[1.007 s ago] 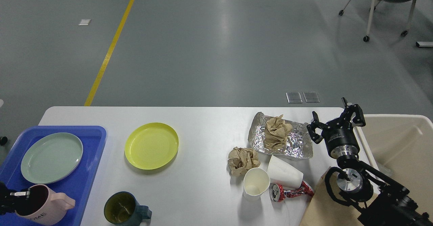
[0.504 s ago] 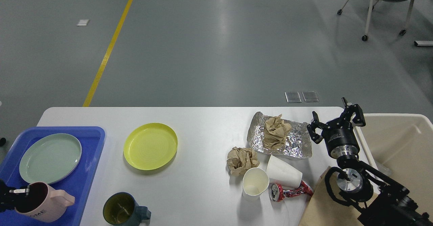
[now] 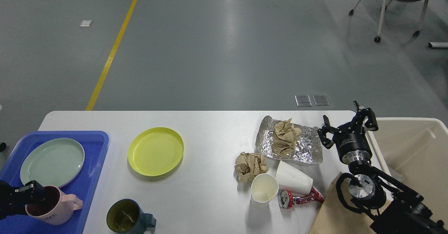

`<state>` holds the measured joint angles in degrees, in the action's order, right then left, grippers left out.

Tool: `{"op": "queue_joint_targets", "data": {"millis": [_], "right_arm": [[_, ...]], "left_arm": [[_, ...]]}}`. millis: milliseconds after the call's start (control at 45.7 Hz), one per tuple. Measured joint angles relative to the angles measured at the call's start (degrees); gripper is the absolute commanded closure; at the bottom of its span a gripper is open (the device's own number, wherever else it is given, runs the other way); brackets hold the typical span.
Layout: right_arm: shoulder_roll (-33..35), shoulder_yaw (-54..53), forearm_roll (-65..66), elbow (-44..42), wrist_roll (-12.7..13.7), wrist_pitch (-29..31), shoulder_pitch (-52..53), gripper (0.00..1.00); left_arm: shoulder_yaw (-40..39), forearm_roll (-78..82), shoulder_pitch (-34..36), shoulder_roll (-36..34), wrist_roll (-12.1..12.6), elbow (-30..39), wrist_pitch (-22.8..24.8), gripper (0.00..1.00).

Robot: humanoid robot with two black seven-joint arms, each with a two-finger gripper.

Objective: Tidy desktop
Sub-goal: 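Carry the pink mug onto the blue tray and set it down, then release the pink mug and move the left gripper to the teal mug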

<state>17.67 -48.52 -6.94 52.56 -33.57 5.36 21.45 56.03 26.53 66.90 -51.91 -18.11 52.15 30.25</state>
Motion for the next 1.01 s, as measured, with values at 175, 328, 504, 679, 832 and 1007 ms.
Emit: {"op": "queue_joint_targets", "data": {"millis": [175,328,504,679,832,1007], "right_arm": [[0.00,0.00,0.00,0.00,0.00,0.00,0.00,0.00],[0.00,0.00,0.00,0.00,0.00,0.00,0.00,0.00],[0.00,0.00,0.00,-0.01,0.00,0.00,0.00,0.00],[0.00,0.00,0.00,-0.01,0.00,0.00,0.00,0.00],[0.00,0.00,0.00,-0.05,0.00,0.00,0.00,0.00],[0.00,0.00,0.00,-0.08,0.00,0.00,0.00,0.00]], "left_arm": [[1.14,-0.10,0.84,-0.47,0.00,0.05,2.31,0.04],[4.21,-0.12,4.93,-1.14,0.11,0.11,6.06,0.04],[15.18,-0.95,18.17,0.61,-0.02,1.22,13.10,0.04],[28.40,-3.94,37.12,8.45,-0.07,6.05,19.93,0.04],[34.44,-5.80,52.43,16.35,0.19,14.18,21.32,0.04],[36.91,-13.57,67.79,26.04,5.78,24.17,21.42,0.04]]}}
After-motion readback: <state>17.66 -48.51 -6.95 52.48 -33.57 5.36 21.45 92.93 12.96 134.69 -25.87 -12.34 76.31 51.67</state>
